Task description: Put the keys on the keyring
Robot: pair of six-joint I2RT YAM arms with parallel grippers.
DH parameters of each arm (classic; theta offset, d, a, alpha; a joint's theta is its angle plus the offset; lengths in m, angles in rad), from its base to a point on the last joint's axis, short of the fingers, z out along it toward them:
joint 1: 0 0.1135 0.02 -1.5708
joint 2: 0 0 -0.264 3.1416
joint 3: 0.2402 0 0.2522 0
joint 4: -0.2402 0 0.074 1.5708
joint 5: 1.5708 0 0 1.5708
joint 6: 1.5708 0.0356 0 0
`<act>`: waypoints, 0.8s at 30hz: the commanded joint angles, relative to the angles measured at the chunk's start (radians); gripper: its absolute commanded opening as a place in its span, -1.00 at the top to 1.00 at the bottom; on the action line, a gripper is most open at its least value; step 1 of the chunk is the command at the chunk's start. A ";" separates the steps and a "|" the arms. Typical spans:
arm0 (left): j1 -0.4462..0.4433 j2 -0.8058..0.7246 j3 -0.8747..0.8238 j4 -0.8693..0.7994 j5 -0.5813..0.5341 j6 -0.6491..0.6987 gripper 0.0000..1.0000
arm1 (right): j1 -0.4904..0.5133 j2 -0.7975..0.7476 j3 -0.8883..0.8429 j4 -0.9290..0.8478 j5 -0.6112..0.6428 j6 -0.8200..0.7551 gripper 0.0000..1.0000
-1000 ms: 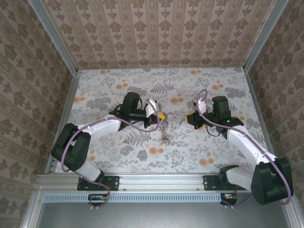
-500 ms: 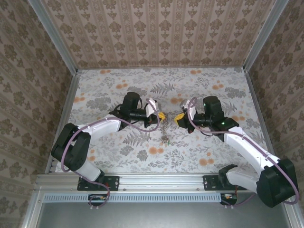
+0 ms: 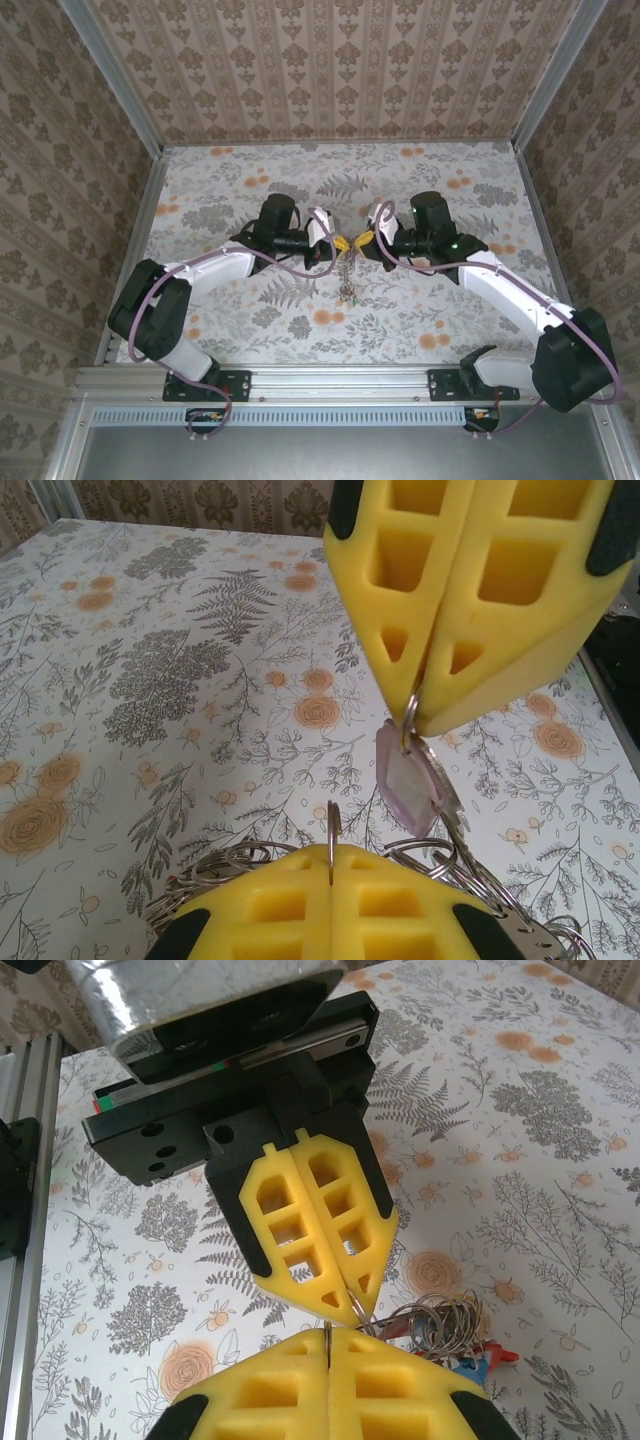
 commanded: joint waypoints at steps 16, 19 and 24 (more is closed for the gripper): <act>-0.005 -0.030 -0.001 0.034 0.030 0.003 1.00 | -0.039 -0.029 0.071 -0.223 0.080 -0.161 1.00; -0.004 -0.027 -0.001 0.036 0.029 0.004 1.00 | -0.044 -0.065 0.059 -0.243 0.103 -0.169 1.00; -0.005 -0.021 0.007 0.034 0.035 0.005 1.00 | -0.044 -0.080 0.021 -0.212 0.154 -0.159 1.00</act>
